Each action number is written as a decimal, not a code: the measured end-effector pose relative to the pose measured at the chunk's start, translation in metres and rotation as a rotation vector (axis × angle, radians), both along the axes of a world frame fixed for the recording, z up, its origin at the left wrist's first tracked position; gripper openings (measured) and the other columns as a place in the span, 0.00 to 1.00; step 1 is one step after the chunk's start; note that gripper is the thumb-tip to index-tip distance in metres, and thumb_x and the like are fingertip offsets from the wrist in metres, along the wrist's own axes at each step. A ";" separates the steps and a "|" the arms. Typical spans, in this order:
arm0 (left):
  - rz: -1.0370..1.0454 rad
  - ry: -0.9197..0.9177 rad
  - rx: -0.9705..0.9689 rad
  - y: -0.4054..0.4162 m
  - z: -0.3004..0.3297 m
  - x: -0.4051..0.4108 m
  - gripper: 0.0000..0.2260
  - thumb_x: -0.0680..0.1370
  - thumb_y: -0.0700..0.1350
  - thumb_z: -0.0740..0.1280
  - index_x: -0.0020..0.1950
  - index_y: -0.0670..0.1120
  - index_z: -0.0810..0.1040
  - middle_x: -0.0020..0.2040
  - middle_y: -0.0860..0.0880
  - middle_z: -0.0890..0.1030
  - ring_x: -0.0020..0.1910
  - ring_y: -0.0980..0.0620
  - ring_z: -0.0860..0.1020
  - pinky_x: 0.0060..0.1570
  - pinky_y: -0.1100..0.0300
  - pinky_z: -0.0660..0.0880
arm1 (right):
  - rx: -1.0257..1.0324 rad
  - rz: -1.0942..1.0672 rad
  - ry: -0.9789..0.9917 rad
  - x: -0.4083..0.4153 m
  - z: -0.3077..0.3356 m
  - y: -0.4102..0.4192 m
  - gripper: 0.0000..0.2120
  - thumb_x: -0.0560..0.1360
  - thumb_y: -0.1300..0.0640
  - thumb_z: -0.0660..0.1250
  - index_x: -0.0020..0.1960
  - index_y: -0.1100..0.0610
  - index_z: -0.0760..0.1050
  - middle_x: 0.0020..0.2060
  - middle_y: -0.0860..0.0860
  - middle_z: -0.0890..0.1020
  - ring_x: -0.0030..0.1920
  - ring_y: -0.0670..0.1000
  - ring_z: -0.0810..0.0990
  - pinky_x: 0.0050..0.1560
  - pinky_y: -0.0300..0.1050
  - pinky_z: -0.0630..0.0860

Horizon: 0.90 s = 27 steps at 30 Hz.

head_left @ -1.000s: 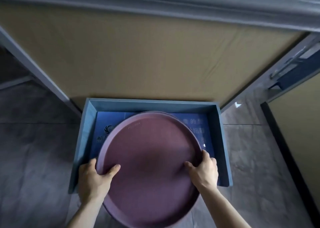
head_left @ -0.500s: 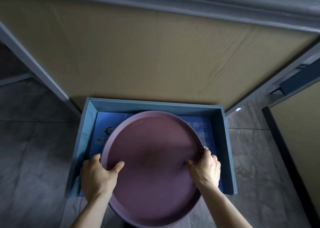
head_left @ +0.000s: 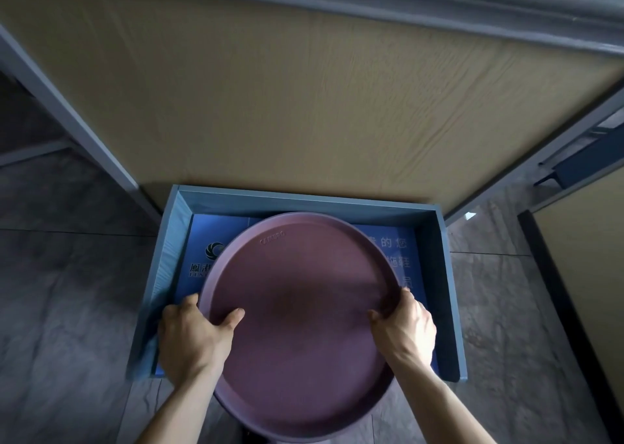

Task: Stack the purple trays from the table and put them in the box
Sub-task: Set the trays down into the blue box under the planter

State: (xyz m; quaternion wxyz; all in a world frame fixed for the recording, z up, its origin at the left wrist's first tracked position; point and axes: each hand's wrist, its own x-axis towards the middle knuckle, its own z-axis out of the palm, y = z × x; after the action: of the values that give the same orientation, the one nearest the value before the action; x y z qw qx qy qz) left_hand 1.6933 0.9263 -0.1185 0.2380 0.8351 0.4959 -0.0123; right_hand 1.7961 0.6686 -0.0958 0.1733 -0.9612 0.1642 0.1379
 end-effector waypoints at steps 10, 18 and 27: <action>-0.014 0.045 -0.004 0.000 0.005 0.005 0.35 0.60 0.61 0.80 0.57 0.41 0.77 0.54 0.38 0.78 0.54 0.35 0.78 0.40 0.45 0.74 | -0.032 0.030 -0.015 -0.001 0.002 -0.003 0.31 0.67 0.46 0.76 0.65 0.58 0.73 0.53 0.57 0.83 0.56 0.61 0.80 0.56 0.52 0.76; -0.016 0.076 -0.053 0.005 0.009 0.010 0.35 0.60 0.61 0.80 0.57 0.42 0.74 0.55 0.38 0.78 0.53 0.35 0.78 0.37 0.49 0.72 | -0.028 0.040 -0.026 0.000 0.011 -0.005 0.32 0.67 0.46 0.77 0.67 0.55 0.74 0.52 0.55 0.84 0.55 0.60 0.81 0.53 0.50 0.77; -0.034 0.095 -0.029 0.004 0.007 0.011 0.36 0.60 0.61 0.80 0.58 0.42 0.73 0.56 0.38 0.78 0.54 0.35 0.78 0.37 0.47 0.74 | -0.025 0.062 -0.019 0.002 0.016 -0.007 0.30 0.66 0.46 0.79 0.64 0.54 0.76 0.52 0.54 0.85 0.54 0.60 0.82 0.53 0.51 0.78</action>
State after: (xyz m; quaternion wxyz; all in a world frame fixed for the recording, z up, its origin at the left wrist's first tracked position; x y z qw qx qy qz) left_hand 1.7038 0.9305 -0.1114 0.2262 0.8383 0.4921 -0.0630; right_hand 1.7986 0.6616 -0.0801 0.1583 -0.9693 0.1345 0.1318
